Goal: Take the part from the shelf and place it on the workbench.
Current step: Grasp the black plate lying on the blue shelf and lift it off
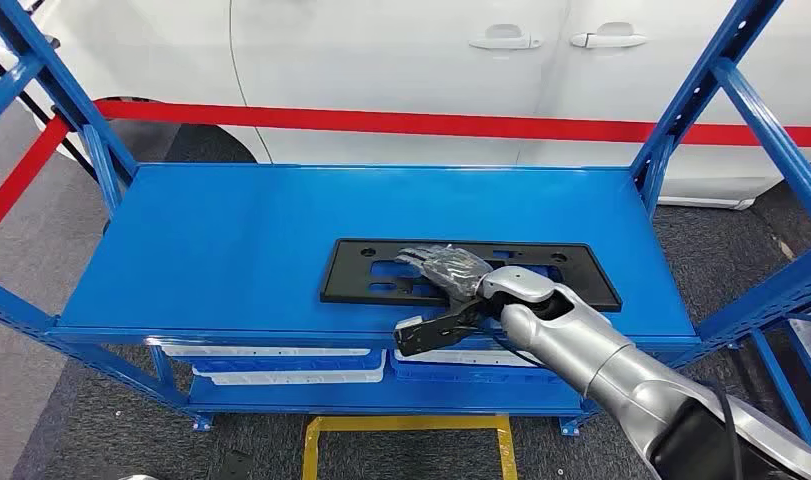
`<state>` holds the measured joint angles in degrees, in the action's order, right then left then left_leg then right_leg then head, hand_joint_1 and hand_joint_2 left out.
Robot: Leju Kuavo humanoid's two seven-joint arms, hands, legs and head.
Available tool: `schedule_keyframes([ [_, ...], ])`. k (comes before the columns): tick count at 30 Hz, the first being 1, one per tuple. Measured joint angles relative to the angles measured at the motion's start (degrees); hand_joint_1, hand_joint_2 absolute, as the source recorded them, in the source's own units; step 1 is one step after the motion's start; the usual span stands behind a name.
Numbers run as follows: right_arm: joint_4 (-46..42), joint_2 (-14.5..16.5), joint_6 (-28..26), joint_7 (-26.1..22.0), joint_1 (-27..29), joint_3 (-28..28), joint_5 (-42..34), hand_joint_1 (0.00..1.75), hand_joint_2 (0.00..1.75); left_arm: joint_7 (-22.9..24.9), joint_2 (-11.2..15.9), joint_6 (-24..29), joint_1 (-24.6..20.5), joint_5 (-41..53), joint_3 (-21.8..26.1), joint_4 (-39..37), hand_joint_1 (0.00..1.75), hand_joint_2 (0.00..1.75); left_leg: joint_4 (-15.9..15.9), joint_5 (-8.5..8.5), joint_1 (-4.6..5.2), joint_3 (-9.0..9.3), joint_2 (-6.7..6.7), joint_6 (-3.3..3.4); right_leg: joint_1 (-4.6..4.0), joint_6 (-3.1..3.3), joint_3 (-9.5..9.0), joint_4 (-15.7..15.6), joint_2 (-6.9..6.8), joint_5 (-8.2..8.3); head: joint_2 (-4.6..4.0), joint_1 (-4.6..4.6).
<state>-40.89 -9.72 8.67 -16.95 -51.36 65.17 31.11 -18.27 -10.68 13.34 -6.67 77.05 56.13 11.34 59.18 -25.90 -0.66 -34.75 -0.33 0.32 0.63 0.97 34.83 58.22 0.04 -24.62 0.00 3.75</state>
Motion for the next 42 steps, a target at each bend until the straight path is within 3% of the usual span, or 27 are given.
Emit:
schedule_keyframes([
  [2,0.3,-0.2,-0.3,0.0,0.0,-0.1,0.0,0.0,1.75,0.0,0.0,0.0,0.0,0.0,0.0,0.0,0.0,0.0,3.0,-1.84,-0.07,-1.26,0.02,-0.18,0.02,0.31,-0.03,-0.1,-0.03,0.03,-0.01,-0.01],
  [4,0.9,-0.4,-0.6,0.1,0.2,-0.2,0.0,0.0,1.75,0.0,0.1,0.0,0.1,0.0,0.0,0.0,0.0,0.0,10.4,-5.44,-0.17,-4.53,0.05,-0.55,0.01,0.65,-0.05,-0.1,-0.05,0.04,-0.01,-0.02],
  [6,1.5,-0.6,-0.7,0.1,0.5,-0.3,0.0,0.0,1.75,0.0,0.1,0.0,0.1,0.0,0.0,0.0,0.0,0.0,15.3,-6.65,-0.25,-6.87,0.06,-0.81,0.0,0.67,-0.05,0.1,0.0,-0.04,-0.02,-0.02],
  [7,1.7,-0.6,-0.8,0.1,0.5,-0.3,0.0,0.0,1.75,0.0,0.2,0.0,0.1,0.0,0.1,0.0,0.0,0.0,14.6,-5.63,-0.3,-6.59,0.07,-0.85,0.03,0.61,-0.07,0.2,0.06,-0.11,-0.02,-0.03],
  [10,2.2,-0.9,-1.3,0.2,0.5,-0.6,0.0,0.0,1.75,0.0,0.4,-0.1,0.1,0.0,0.1,0.0,0.0,0.0,3.8,-0.46,-0.39,-1.47,0.12,-0.58,0.0,0.03,-0.07,0.7,0.25,-0.5,-0.01,-0.03],
  [12,2.5,-1.2,-1.7,0.3,0.5,-1.1,0.1,0.05,1.75,0.0,0.5,-0.2,0.1,0.0,0.1,0.0,0.0,0.0,-0.1,0.41,-0.2,0.36,0.04,-0.09,-0.2,-0.55,0.08,0.9,0.27,-0.57,-0.01,-0.01],
  [13,2.6,-1.4,-1.8,0.3,0.5,-1.4,0.1,0.2,1.75,0.0,0.5,-0.2,0.1,0.0,0.1,0.0,0.0,0.0,-0.3,0.36,-0.05,0.46,-0.01,0.2,-0.28,-0.88,0.13,0.9,0.28,-0.49,-0.01,-0.01],
  [15,3.0,-1.8,-2.0,0.4,0.5,-1.8,0.2,0.86,1.75,0.0,0.5,-0.2,0.1,0.0,0.1,0.0,0.0,0.0,-0.6,0.7,-0.11,0.5,-0.01,0.96,-0.16,-1.53,0.12,0.9,0.29,-0.55,-0.01,0.0],
  [17,3.3,-2.4,-2.2,0.4,0.6,-2.3,0.2,1.48,1.75,0.0,0.5,-0.2,0.1,0.0,0.1,0.0,0.0,0.0,-1.1,1.11,-0.32,0.62,0.08,1.76,0.01,-2.06,1.36,3.6,0.26,-2.48,-0.01,0.01],
  [20,3.9,-3.1,-2.7,0.4,1.2,-2.8,0.2,1.69,1.75,0.0,0.6,-0.3,0.1,0.0,0.2,0.0,0.0,0.0,-1.2,1.25,-0.3,0.47,0.11,2.18,0.15,-2.6,6.19,14.1,0.22,-7.44,-0.01,0.01],
  [21,4.0,-3.3,-2.8,0.4,1.5,-3.0,0.1,1.71,1.75,0.0,0.7,-0.4,0.2,0.0,0.2,0.0,0.0,0.0,-1.1,1.24,-0.27,0.44,0.1,2.2,0.16,-2.68,7.19,16.2,0.21,-7.83,-0.01,0.02],
  [22,4.1,-3.5,-2.9,0.4,1.7,-3.2,0.1,1.74,1.75,0.0,0.7,-0.5,0.2,0.1,0.2,0.0,0.0,0.0,-1.0,1.21,-0.26,0.44,0.08,2.21,0.15,-2.66,7.18,16.2,0.21,-7.15,-0.01,0.02],
  [23,4.1,-3.6,-3.0,0.4,1.7,-3.5,0.0,1.74,1.75,0.0,0.7,-0.5,0.3,0.2,0.2,0.0,0.0,0.0,-0.9,1.16,-0.25,0.47,0.06,2.18,0.14,-2.54,6.03,13.9,0.21,-5.53,-0.01,0.02],
  [25,4.1,-3.9,-3.3,0.3,1.6,-4.0,-0.1,1.75,1.75,0.0,0.6,-0.6,0.3,0.4,0.2,0.0,0.0,0.0,-0.8,1.04,-0.17,0.55,0.01,1.99,-0.03,-2.0,2.01,6.0,0.19,-2.08,-0.01,0.01],
  [27,4.1,-4.2,-3.5,0.1,1.5,-4.4,-0.1,1.75,1.75,-0.1,0.6,-0.6,0.3,0.4,0.3,0.0,0.0,0.0,-0.7,0.99,-0.05,0.56,-0.06,1.5,-0.39,-1.46,-0.35,1.0,0.19,-0.78,0.0,-0.01],
  [29,4.1,-4.4,-3.6,0.0,1.5,-4.7,-0.1,1.75,1.75,-0.2,0.6,-0.6,0.3,0.4,0.5,0.0,0.0,0.0,-1.0,1.09,-0.02,0.67,-0.1,0.83,-0.61,-0.99,-0.56,0.3,0.19,-0.75,-0.01,0.0],
  [31,3.9,-4.5,-3.7,-0.1,1.5,-5.1,0.0,1.75,1.75,-0.3,0.6,-0.6,0.3,0.4,0.7,0.0,0.0,0.0,-0.4,0.52,-0.07,0.5,-0.07,0.24,-0.27,-0.27,-0.93,-0.3,0.02,-0.31,-0.01,-0.01],
  [33,3.8,-4.6,-3.8,-0.1,1.6,-5.5,0.1,1.75,1.75,-0.5,0.7,-0.6,0.3,0.4,0.8,0.0,0.0,0.0,4.0,-2.37,-0.17,-1.44,-0.02,-0.26,0.11,0.33,-1.19,-0.8,-0.22,0.11,-0.01,-0.04],
  [35,3.7,-4.6,-4.0,-0.1,1.8,-5.7,0.5,1.75,1.75,-0.6,0.7,-0.6,0.3,0.3,1.0,0.0,0.0,0.0,11.7,-6.11,-0.31,-4.87,0.0,-0.72,0.09,0.49,-1.05,-0.8,-0.31,0.16,-0.01,-0.06],
  [36,3.6,-4.6,-4.2,0.0,1.9,-5.8,0.9,1.75,1.75,-0.6,0.7,-0.5,0.4,0.3,1.0,0.0,0.0,0.0,14.4,-6.92,-0.4,-6.06,0.01,-0.92,0.09,0.48,-0.98,-0.8,-0.32,0.16,-0.01,-0.06],
  [37,3.5,-4.7,-4.5,0.1,1.9,-5.9,1.4,1.75,1.75,-0.6,0.8,-0.5,0.4,0.3,1.1,0.0,0.0,0.0,14.9,-6.58,-0.48,-6.25,0.02,-1.05,0.11,0.46,-0.95,-0.7,-0.32,0.15,0.0,-0.05],
  [38,3.4,-4.7,-5.0,0.3,1.9,-5.9,2.2,1.75,1.75,-0.6,0.8,-0.5,0.4,0.3,1.1,0.0,0.0,0.0,13.2,-5.19,-0.57,-5.31,0.04,-1.14,0.17,0.38,-0.95,-0.6,-0.3,0.11,0.0,-0.07],
  [40,2.9,-4.7,-6.5,1.0,1.9,-6.0,4.6,1.75,1.75,-0.6,0.9,-0.4,0.4,0.3,1.2,0.0,0.0,0.0,5.6,-1.62,-0.74,-1.37,0.08,-1.15,0.25,0.0,-0.9,-0.1,-0.25,-0.12,-0.01,-0.06],
  [42,2.1,-4.8,-8.5,2.2,1.9,-6.0,7.8,1.75,1.75,-0.7,0.9,-0.3,0.4,0.1,1.3,0.0,0.0,0.0,0.4,-0.08,-0.65,1.11,-0.01,-0.64,0.08,-0.69,-0.58,0.5,-0.17,-0.33,-0.01,0.0],
])
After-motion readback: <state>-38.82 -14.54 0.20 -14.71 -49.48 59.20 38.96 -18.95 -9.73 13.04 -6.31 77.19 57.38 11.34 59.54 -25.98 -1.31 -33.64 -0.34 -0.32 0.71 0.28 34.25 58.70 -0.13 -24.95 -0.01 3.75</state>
